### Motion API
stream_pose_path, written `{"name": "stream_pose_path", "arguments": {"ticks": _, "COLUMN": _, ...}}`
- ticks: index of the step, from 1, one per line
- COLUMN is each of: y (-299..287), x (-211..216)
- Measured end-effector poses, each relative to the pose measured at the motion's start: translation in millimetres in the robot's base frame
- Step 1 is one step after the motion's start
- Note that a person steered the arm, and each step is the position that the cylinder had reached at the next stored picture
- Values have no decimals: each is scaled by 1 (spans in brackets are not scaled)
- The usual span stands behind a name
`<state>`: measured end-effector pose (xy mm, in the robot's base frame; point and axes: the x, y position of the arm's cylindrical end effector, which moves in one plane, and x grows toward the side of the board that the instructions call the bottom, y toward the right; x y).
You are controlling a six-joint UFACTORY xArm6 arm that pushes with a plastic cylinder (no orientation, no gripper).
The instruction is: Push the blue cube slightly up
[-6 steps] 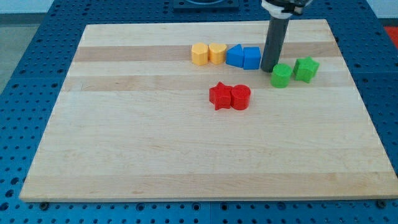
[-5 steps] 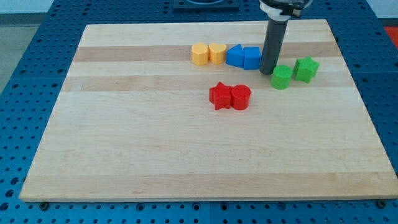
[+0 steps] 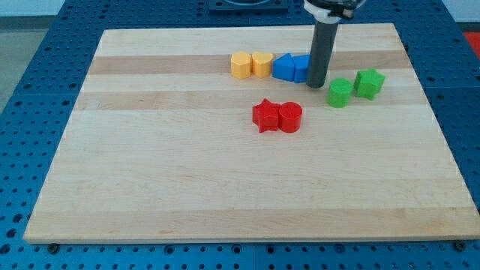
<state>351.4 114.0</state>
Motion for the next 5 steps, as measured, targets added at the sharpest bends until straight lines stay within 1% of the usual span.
{"name": "stream_pose_path", "arguments": {"ticks": 3, "y": -2, "x": -3}}
{"name": "stream_pose_path", "arguments": {"ticks": 5, "y": 20, "x": -4}}
